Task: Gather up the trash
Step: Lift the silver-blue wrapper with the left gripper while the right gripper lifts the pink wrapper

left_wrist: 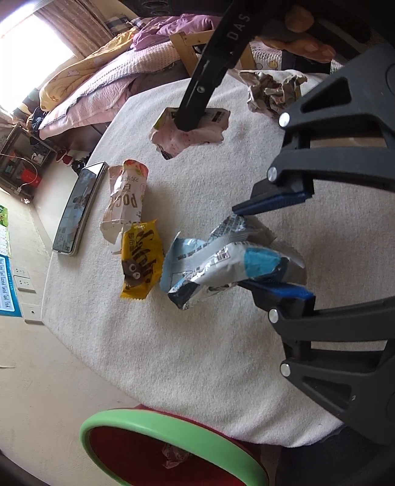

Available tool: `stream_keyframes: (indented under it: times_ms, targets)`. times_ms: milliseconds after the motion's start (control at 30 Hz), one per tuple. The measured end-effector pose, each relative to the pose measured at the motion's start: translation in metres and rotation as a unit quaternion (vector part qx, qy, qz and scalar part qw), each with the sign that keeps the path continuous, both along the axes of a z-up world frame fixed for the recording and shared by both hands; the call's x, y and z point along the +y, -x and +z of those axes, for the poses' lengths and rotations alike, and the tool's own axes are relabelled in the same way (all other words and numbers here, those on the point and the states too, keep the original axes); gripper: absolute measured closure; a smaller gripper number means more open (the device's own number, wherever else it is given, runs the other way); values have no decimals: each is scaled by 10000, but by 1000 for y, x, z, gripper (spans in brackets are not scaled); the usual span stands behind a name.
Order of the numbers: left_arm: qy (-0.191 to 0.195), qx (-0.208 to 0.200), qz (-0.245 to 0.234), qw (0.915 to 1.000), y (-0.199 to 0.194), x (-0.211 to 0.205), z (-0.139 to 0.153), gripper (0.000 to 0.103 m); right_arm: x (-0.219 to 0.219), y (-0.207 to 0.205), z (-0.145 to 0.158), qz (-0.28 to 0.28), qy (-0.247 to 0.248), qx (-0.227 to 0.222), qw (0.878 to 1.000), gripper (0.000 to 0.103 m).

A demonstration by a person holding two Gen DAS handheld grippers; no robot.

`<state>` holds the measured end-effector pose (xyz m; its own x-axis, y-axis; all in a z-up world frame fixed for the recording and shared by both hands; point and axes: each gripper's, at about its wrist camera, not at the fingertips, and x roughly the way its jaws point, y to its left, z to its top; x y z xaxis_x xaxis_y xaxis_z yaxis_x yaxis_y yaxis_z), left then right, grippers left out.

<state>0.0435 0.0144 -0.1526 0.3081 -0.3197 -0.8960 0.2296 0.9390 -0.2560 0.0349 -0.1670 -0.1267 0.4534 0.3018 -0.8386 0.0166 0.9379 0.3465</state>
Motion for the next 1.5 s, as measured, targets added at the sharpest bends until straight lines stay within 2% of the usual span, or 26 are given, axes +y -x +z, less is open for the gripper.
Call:
stream_keyframes:
  times_ms: [500, 1233, 1500]
  targets:
    - [-55, -176, 697, 9974, 1, 56, 13, 64, 40, 4, -2, 578, 297, -8, 9979, 59]
    - [47, -313, 910, 9954, 2, 79, 23, 64, 62, 11, 3, 926, 672, -185, 9933, 59]
    - [22, -487, 1157, 9921, -3, 100, 34, 64, 71, 13, 5, 1052, 731, -257, 9914, 59]
